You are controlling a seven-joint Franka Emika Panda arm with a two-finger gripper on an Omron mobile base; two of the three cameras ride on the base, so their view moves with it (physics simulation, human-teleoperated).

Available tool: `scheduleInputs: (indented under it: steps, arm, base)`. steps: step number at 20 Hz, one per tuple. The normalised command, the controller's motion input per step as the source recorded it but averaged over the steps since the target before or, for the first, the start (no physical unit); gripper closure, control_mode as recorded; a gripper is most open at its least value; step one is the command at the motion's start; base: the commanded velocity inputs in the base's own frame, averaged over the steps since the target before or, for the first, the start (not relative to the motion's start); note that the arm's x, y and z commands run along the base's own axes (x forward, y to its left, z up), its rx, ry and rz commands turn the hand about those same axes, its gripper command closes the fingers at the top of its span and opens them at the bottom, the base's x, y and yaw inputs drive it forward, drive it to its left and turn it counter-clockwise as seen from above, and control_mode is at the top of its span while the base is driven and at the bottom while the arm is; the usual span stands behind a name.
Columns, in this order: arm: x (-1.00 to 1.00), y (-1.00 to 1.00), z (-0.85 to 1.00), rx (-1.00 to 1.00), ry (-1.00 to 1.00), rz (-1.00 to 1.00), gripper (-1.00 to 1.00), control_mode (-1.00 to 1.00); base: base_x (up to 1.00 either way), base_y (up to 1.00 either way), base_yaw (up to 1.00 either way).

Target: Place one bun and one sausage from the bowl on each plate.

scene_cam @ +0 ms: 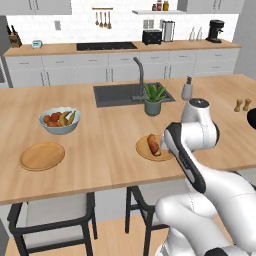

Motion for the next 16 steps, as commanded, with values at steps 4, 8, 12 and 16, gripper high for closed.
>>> scheduleInputs:
  steps: [4, 8, 12, 16]
  arm:
    - [0.00, 0.00, 0.00, 0.00, 0.00, 0.00, -1.00, -1.00]
    - [0.00, 0.00, 0.00, 0.00, 0.00, 0.00, -1.00, 1.00]
    - [0.00, 0.00, 0.00, 0.00, 0.00, 0.00, -1.00, 1.00]
    - [0.00, 0.00, 0.00, 0.00, 0.00, 0.00, -1.00, 1.00]
  base:
    - [0.00, 0.00, 0.00]
    - [-0.02, -0.15, 0.00]
    - [-0.11, -0.90, 0.00]
    - [-0.09, -1.00, 0.00]
